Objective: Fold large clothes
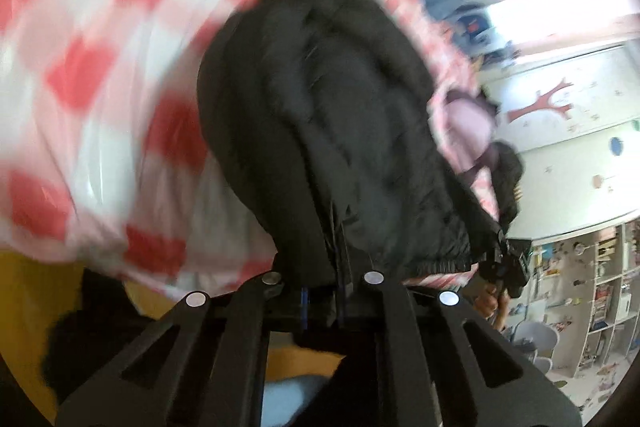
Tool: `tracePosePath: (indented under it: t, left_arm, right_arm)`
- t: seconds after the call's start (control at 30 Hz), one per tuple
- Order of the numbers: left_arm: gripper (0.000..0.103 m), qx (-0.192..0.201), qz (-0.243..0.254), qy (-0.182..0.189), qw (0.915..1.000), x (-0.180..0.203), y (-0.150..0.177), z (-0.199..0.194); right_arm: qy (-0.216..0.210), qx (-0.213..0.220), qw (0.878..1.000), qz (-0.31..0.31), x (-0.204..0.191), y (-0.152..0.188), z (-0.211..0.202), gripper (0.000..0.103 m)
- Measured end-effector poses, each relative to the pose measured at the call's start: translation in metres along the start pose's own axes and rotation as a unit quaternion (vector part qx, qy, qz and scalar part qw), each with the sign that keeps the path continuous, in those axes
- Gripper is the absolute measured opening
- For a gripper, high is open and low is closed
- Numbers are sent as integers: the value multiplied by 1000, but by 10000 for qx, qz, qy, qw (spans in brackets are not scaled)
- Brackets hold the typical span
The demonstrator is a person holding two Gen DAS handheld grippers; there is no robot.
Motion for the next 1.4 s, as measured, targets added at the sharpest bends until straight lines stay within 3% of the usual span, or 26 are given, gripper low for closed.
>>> tracePosePath:
  t: [0.1,0.2,0.3,0.33,0.4,0.43,0.47,0.5,0.57,0.63,0.7,0.73,0.8,0.9,1.0,1.03,1.1,1.13,1.17,1.2,1.23,1.27,1.3,1.37,1.4]
  left_arm:
    - [8,362,241,261,9987,33,-10,-40]
    - [8,577,438,448,9964,50,-4,-83]
    - [9,295,534,341,9976,44,12,-94]
    - [11,54,582,136,9982,33,24,-94]
    - [34,-530,628,-475,9955,2,43,-88]
    - [41,-681,551,-1018,9909,-21,51,-88]
    - [47,-674,399,-1625,9836,-44,55,-93]
    - [47,-586,209,-2109,9755,-63,53,-101]
    - [47,-211,72,-2470,9688,-72,36,-116]
    - [53,175,328,-2281,9729,-50,8,-115]
    - [71,543,945,-1881,9761,-4,-29,-87]
    - [76,653,1170,-1761,9752,13,-41,-73]
    - [79,829,1556,-1434,9738,46,-76,-30]
    - [79,1016,1497,-881,9795,78,-126,39]
    - [79,1313,1071,-563,9839,75,-167,98]
    - [79,1347,861,-555,9856,66,-179,116]
    - [79,1192,517,-879,9876,37,-198,153]
    - [79,754,246,-1392,9871,13,-205,182]
    - [79,259,74,-1636,9862,-6,-204,203]
    - [79,137,120,-1694,9854,-10,-204,210]
    - [79,191,217,-1727,9846,-5,-205,207]
    - [79,300,374,-1728,9838,5,-206,202]
    - [79,617,628,-1575,9836,20,-208,192]
    - [87,1249,1008,-1358,9776,41,-213,178]
    - [90,1467,1092,-1411,9730,44,-218,179]
  right_arm:
    - [-537,413,9974,-233,-45,-14,-14,19]
    - [-817,507,9942,-477,-78,-10,-37,19]
    - [-695,439,9948,-605,-84,11,-62,19]
    - [-599,327,9961,-561,-77,21,-68,19]
    - [-222,-254,9986,-398,-50,48,-64,26]
    - [196,-400,9984,-338,-33,58,-68,38]
    - [649,-508,9963,-228,-14,67,-72,43]
    - [1152,-577,9916,69,15,76,-81,44]
    - [1736,-266,9836,420,42,70,-98,50]
    - [1731,9,9844,330,36,46,-95,51]
    - [1731,110,9848,-130,8,13,-63,63]
    - [1749,137,9837,-404,-8,-7,-37,68]
    - [1713,113,9816,-839,-34,-40,22,69]
    - [1412,201,9845,-1019,-55,-90,109,69]
    - [1580,258,9815,-1048,-46,-130,177,69]
    - [1749,244,9796,-961,-32,-140,194,69]
    - [2591,77,9648,-447,21,-154,220,68]
    - [2832,-50,9590,-88,49,-157,227,51]
    - [2847,-72,9579,367,77,-159,226,32]
    - [2725,-11,9600,639,87,-160,221,28]
    - [2571,36,9635,743,88,-161,214,28]
    - [2645,70,9624,613,83,-161,208,35]
    - [2759,210,9607,215,67,-165,204,43]
    - [2490,542,9667,-244,43,-172,200,65]
    - [2411,762,9661,-516,29,-180,203,66]
Point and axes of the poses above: each gripper's, at about its wrist camera, not at the fingertips, and z roughly the way its jaws point, x to its right, y to its underside, the point moved 2 cm from there along z, roughly the way its jaws point, and after that the axes turned 7 degrees about y, right-handed, at the moved point
